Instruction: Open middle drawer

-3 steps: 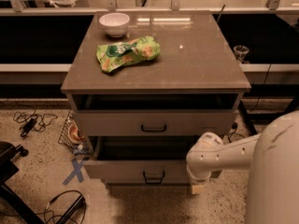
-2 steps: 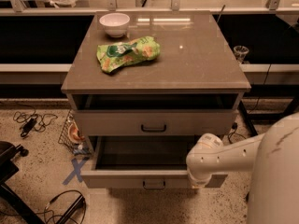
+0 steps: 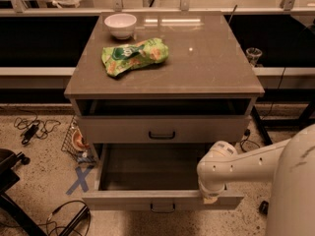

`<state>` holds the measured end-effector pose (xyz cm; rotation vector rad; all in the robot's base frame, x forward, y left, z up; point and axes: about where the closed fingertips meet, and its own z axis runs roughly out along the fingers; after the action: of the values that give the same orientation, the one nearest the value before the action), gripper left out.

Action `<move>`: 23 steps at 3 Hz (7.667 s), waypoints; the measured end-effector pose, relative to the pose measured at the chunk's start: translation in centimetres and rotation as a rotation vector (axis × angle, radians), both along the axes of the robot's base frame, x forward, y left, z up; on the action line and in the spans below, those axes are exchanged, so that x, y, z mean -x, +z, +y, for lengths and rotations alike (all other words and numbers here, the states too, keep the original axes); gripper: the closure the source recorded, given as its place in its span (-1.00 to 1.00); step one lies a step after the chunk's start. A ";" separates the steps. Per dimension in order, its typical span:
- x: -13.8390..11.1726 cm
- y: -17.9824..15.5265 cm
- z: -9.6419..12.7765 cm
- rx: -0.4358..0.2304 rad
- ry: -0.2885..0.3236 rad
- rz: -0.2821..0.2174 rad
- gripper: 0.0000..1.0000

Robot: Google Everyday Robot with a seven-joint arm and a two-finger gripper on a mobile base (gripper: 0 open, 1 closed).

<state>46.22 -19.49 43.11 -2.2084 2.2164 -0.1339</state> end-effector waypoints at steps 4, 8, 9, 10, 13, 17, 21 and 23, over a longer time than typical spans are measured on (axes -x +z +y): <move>3.2 -0.4 -0.9 0.000 -0.026 0.052 1.00; 3.3 -0.4 -0.9 0.000 -0.026 0.052 -0.43; 3.3 -0.4 -0.9 0.000 -0.026 0.052 -0.89; 3.3 -0.4 -1.0 0.000 -0.026 0.054 -1.00; -0.3 3.1 -1.9 0.011 -0.117 0.050 -0.21; -2.9 2.3 -3.6 -0.103 -0.108 -0.024 1.00; 1.7 -2.8 0.1 -0.182 0.035 -0.048 1.00; 6.2 -4.3 2.1 -0.232 -0.030 0.035 1.00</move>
Offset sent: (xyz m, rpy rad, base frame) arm -0.3187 -0.0979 -0.0904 -0.0025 0.5129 -0.2553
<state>40.06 -17.38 38.86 -2.0712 2.1577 0.1555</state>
